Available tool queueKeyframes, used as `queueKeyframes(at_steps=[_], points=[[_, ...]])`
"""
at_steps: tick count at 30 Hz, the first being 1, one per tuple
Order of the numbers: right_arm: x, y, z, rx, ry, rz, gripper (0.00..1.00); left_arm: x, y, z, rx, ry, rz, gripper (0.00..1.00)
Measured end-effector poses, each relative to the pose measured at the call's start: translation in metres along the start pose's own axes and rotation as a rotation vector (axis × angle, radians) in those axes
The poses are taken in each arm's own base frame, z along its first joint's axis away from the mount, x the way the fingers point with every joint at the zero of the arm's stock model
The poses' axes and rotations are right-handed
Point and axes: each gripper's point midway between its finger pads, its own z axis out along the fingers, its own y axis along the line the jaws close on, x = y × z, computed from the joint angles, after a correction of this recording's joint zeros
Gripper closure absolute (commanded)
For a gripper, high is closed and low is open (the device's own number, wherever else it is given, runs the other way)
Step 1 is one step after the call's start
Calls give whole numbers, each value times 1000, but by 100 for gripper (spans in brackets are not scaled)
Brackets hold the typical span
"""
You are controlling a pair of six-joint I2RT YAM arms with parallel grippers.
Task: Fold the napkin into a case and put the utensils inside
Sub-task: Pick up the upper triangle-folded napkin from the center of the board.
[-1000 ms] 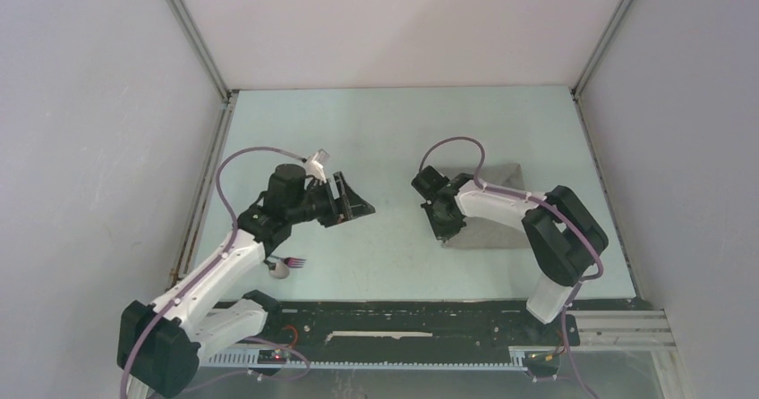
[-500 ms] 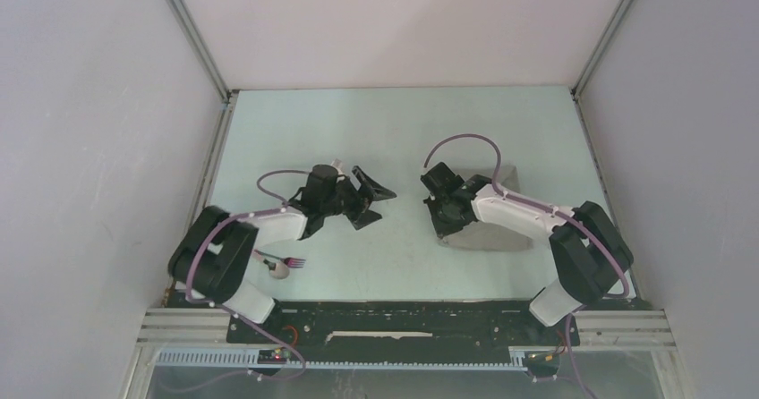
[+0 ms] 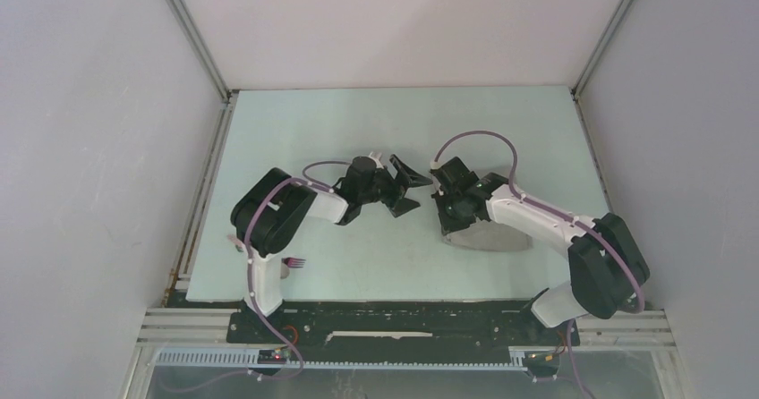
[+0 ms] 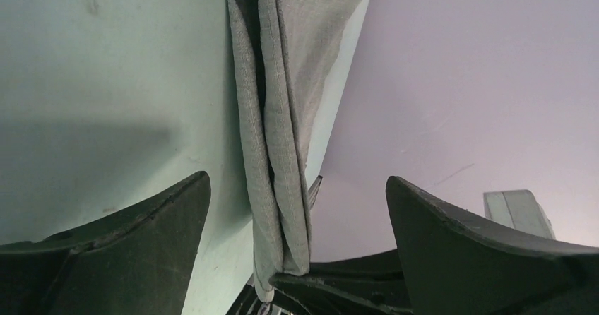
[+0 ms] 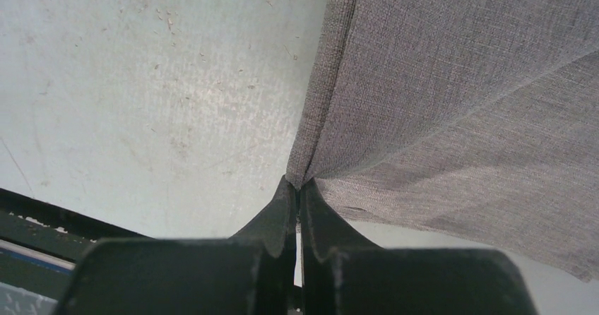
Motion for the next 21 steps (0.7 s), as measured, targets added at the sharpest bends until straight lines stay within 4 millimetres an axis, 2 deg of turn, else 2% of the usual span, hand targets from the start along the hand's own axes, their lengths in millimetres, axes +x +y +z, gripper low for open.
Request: queueKeyframes(at_steps=[6, 12, 15, 21], points=[[-2, 3, -5, -22, -9, 4, 100, 0, 5, 23, -9, 16, -2, 17], [-4, 3, -10, -34, -21, 11, 100, -2, 15, 44, -36, 17, -6, 25], [-4, 2, -11, -37, -24, 14, 100, -4, 16, 48, -37, 13, -7, 30], [-4, 3, -11, -41, -23, 14, 100, -9, 19, 57, -40, 3, -9, 49]])
